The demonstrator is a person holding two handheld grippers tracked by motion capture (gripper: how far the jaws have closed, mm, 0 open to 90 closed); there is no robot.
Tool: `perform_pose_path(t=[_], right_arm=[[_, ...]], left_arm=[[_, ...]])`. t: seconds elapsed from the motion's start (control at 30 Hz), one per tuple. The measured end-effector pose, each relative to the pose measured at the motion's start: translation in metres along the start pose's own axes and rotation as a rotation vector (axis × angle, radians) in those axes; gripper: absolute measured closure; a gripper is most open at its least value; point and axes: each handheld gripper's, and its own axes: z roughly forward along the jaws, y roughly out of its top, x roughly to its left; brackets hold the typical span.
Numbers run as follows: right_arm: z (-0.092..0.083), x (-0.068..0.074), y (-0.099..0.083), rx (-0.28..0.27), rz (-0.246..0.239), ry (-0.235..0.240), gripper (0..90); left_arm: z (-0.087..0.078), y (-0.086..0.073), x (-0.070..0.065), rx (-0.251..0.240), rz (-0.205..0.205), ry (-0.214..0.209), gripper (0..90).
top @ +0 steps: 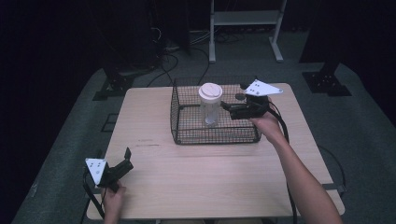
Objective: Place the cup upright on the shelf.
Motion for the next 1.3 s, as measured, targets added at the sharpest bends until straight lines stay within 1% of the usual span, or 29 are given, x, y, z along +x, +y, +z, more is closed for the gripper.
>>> perform_pose_path(t=[0.13, 0.33, 0.4, 0.53, 0.7, 0.73, 0.77, 0.8, 0.93, 0.97, 1.1, 1.2, 1.3], right_arm=[[-0.007, -0.001, -0.002, 0.001, -0.003, -0.009, 2.3], [-0.017, -0.002, -0.006, -0.003, -0.002, -0.009, 2.3], [-0.022, -0.003, -0.009, 0.009, -0.001, -0.014, 2.3], [-0.028, -0.004, -0.012, 0.015, -0.006, -0.019, 2.3], [-0.036, -0.006, -0.015, 0.011, 0.000, -0.022, 2.3], [-0.041, -0.006, -0.017, 0.016, -0.006, -0.029, 2.3], [-0.041, -0.006, -0.017, 0.016, -0.006, -0.029, 2.3], [-0.046, -0.007, -0.019, 0.011, -0.003, -0.033, 2.3], [-0.052, -0.008, -0.021, 0.015, -0.009, -0.039, 2.3], [-0.056, -0.008, -0.022, 0.017, -0.013, -0.040, 2.3], [-0.063, -0.008, -0.028, 0.024, -0.022, -0.042, 2.3], [-0.067, -0.008, -0.031, 0.026, -0.017, -0.039, 2.3], [-0.071, -0.008, -0.038, 0.038, -0.008, -0.043, 2.3]], left_arm=[[0.000, 0.000, 0.000, 0.001, 0.002, 0.000, 0.0], [0.000, 0.000, 0.000, 0.002, 0.003, 0.002, 0.0], [0.000, 0.000, 0.000, 0.002, 0.006, 0.003, 0.0], [0.000, 0.000, 0.000, 0.002, 0.005, 0.004, 0.0], [0.000, 0.000, 0.000, 0.003, 0.005, 0.003, 0.0], [0.000, 0.000, 0.000, 0.002, 0.005, 0.004, 0.0], [0.000, 0.000, 0.000, 0.002, 0.005, 0.004, 0.0], [0.000, 0.000, -0.001, 0.002, 0.005, 0.004, 0.0], [0.000, 0.000, -0.001, 0.003, 0.006, 0.005, 0.0], [0.000, 0.000, -0.001, 0.002, 0.008, 0.004, 0.0], [0.000, 0.000, -0.001, 0.003, 0.009, 0.006, 0.0], [0.000, 0.000, -0.001, 0.003, 0.008, 0.005, 0.0], [0.000, 0.000, -0.001, 0.005, 0.011, 0.001, 0.0]])
